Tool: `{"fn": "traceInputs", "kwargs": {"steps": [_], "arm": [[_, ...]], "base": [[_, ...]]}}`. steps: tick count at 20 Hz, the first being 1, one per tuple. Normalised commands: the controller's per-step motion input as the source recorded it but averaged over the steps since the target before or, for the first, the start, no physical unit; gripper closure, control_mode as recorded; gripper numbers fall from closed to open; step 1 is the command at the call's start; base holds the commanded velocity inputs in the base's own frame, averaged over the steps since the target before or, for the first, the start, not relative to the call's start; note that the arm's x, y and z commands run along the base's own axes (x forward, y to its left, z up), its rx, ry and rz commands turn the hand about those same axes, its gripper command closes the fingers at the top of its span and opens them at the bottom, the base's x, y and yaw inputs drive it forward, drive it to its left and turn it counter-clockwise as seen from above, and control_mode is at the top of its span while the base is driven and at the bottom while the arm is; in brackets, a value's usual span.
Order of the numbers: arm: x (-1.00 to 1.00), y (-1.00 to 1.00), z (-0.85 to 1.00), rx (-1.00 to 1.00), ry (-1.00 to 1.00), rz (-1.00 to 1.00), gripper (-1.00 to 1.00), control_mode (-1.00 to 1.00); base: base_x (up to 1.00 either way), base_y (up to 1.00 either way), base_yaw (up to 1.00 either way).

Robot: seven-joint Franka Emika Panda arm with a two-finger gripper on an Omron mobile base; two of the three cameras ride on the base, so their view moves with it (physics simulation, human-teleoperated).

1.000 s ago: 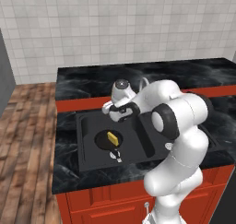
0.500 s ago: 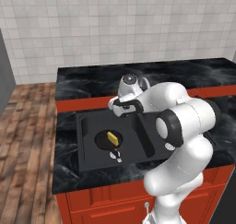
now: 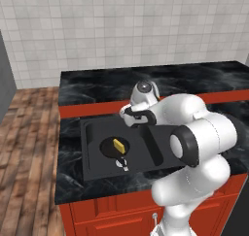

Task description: Pick the pan and sponge and place them into the sink. Then turn on the water.

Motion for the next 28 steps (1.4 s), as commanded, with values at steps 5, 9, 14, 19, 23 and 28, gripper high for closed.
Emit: {"fn": "traceInputs", "kwargs": {"steps": [5,9,14,19,23,28], "arm": [[-0.24,-0.23,0.00,0.00,-0.04,0.00,-1.00,-1.00],[-0.12,-0.30,0.00,0.03,-0.04,0.00,-1.00,-1.00],[-0.09,-0.28,0.00,0.03,-0.03,0.00,-1.00,-1.00],[-0.12,-0.27,0.00,0.04,-0.03,0.00,-1.00,-1.00],[-0.12,-0.26,0.01,0.04,-0.03,0.00,-1.00,-1.00],[-0.11,-0.26,0.04,0.06,-0.02,0.00,-1.00,-1.00]], "base": [[0.00,0.00,0.00],[0.00,0.00,0.00],[0.00,0.00,0.00],[0.00,0.00,0.00],[0.00,0.00,0.00],[0.00,0.00,0.00]]}}
